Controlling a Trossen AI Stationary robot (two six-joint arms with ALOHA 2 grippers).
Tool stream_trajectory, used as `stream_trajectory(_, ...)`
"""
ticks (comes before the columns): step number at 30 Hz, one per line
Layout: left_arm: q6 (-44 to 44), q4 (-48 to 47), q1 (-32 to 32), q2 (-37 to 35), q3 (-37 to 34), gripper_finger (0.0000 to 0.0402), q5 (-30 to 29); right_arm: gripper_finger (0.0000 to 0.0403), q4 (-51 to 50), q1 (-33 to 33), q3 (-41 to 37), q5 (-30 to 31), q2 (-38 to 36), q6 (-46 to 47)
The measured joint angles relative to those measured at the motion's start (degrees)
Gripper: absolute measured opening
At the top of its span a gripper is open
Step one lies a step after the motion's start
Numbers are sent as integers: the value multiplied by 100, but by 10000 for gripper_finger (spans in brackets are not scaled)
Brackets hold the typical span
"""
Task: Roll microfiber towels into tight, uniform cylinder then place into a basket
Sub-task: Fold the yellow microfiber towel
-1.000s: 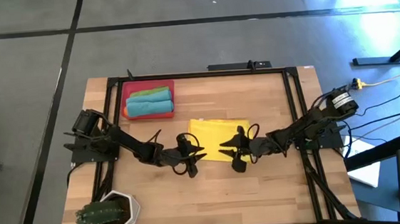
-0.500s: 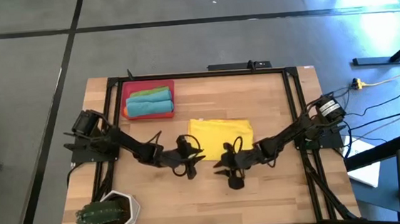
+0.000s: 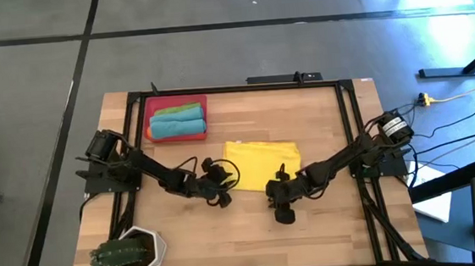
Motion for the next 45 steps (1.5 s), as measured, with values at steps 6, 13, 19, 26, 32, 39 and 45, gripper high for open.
stream_trajectory(6,-688,-459,20,0,0,113,990,121,-631,2,-9,92,-219,298)
stream_trajectory(13,-834,-228,-208,0,0,113,1831,121,-1332,4,-48,766,-532,616)
stream_trajectory(19,-440,-86,-396,0,358,113,2450,121,-2036,-50,-69,2102,-600,1133)
stream_trajectory(26,1117,-51,-691,0,1048,113,2411,121,-2961,-371,-71,3530,-592,1534)
stream_trajectory(32,1388,-884,-859,-126,1165,113,1061,121,-3367,-440,-66,3334,-599,1761)
stream_trajectory(39,589,-2467,-999,-352,1157,113,-132,121,-3109,38,205,2841,-603,431)
stream_trajectory(45,881,-2503,-972,-352,1158,113,-157,121,-1818,587,478,2884,-612,-1282)
